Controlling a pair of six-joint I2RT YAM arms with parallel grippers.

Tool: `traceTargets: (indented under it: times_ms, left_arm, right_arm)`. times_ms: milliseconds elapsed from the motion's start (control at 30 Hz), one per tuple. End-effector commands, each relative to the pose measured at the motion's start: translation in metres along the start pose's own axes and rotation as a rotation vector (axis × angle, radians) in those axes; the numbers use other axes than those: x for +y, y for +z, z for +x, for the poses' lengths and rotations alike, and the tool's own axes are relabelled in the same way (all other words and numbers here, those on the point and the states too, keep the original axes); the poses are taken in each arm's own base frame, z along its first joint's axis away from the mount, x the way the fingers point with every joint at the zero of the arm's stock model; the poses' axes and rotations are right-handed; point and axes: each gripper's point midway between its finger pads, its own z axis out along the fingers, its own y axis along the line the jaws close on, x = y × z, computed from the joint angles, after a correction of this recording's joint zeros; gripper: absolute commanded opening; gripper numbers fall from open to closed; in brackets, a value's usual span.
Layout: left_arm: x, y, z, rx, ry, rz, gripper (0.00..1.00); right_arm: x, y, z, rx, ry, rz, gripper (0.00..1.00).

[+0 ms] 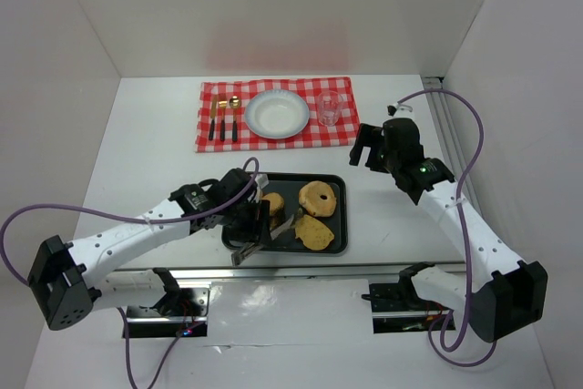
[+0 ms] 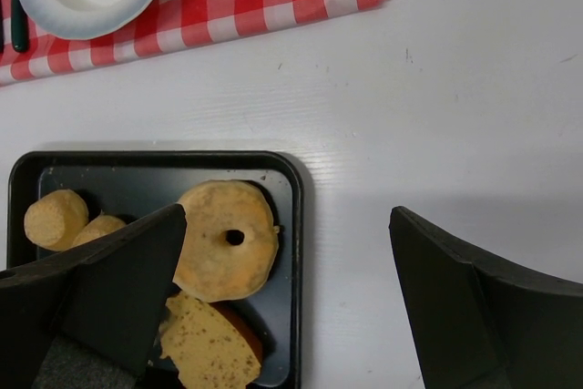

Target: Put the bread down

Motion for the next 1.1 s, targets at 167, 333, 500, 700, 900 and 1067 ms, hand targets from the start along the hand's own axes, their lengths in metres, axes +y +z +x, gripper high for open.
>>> traceTargets:
  times_ms: [167, 333, 500, 700, 900, 1067]
  left_arm:
    - [-0.029, -0.006, -0.002, 0.009, 0.045, 0.170, 0.57]
    - [-0.034, -0.007, 0.002, 0.033, 0.053, 0.185, 0.58]
    - [-0.031, 0.000, 0.002, 0.043, 0.071, 0.175, 0.51]
    - [-0.039, -0.020, -0.009, -0.001, 0.110, 0.176, 0.29]
    - [-0.039, -0.067, -0.039, -0.112, 0.152, 0.127, 0.04]
    - [-0.034, -0.114, -0.091, -0.276, 0.118, 0.069, 0.00]
  right_arm:
    - [0.002, -0.011, -0.019, -0.046, 0.006, 0.001, 1.00]
    - [0.002, -0.011, -0.019, -0.046, 0.006, 0.001, 1.00]
    - [0.003, -0.009, -0.017, -0.034, 0.004, -0.004, 1.00]
    - [0.000, -0.007, -0.014, -0.029, 0.003, 0.008, 1.00]
    - [0.002, -0.004, -0.013, -0.024, 0.002, 0.001, 1.00]
    - [0.002, -0.004, -0.020, -0.037, -0.018, 0.008, 1.00]
